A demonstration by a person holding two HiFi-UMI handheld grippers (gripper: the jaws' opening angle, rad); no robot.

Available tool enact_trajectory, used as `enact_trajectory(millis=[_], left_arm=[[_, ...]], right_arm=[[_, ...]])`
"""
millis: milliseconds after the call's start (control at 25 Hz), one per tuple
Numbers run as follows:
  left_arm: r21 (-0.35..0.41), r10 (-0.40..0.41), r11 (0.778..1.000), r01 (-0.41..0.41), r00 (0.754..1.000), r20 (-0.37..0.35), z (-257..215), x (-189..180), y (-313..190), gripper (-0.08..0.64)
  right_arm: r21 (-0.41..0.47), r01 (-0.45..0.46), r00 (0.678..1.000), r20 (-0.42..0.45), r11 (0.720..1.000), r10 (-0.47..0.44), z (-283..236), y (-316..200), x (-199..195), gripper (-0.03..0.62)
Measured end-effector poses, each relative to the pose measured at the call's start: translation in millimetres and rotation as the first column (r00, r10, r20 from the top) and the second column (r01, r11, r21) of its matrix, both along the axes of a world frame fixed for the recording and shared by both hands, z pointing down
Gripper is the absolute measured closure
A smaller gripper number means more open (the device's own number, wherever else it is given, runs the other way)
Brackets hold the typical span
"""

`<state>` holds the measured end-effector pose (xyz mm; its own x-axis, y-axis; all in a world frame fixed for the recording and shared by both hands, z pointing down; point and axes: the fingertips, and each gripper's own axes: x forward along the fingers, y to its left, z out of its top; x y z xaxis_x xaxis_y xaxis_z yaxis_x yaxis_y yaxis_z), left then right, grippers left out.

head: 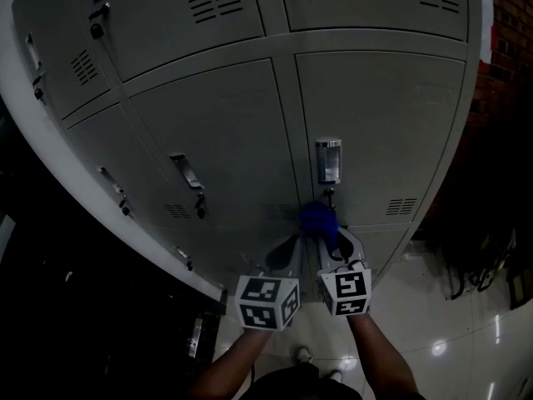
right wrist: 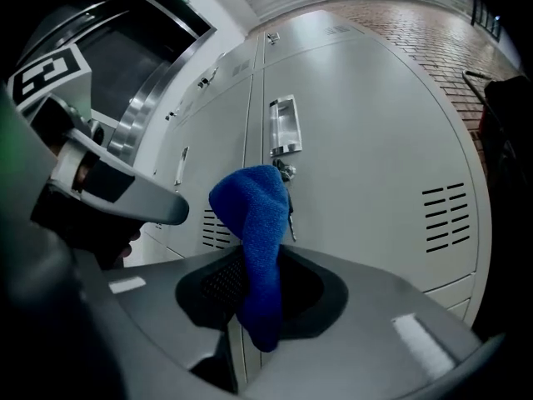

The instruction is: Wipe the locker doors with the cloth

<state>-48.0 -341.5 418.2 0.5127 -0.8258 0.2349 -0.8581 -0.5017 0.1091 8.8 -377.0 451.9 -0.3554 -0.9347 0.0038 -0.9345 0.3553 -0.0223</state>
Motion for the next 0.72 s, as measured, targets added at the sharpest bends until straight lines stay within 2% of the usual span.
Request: enact_trajectory(millis=[480, 720], left_arm=[[-0.002, 0.091, 0.996, -0.091, 0.996, -0.011, 1, 50, -2, 0.557], [0.001, 0.137, 0.991, -0.137, 0.990, -0.022, -1, 74, 0, 0.557]], right_arm=[[-0.015, -0.094, 0.996, -0.007, 0.995, 0.094, 7, 6, 66, 0.511], [-0.031, -0.172, 0.985, -0.013, 0.985, 0.171, 10, 14, 106, 0.511]])
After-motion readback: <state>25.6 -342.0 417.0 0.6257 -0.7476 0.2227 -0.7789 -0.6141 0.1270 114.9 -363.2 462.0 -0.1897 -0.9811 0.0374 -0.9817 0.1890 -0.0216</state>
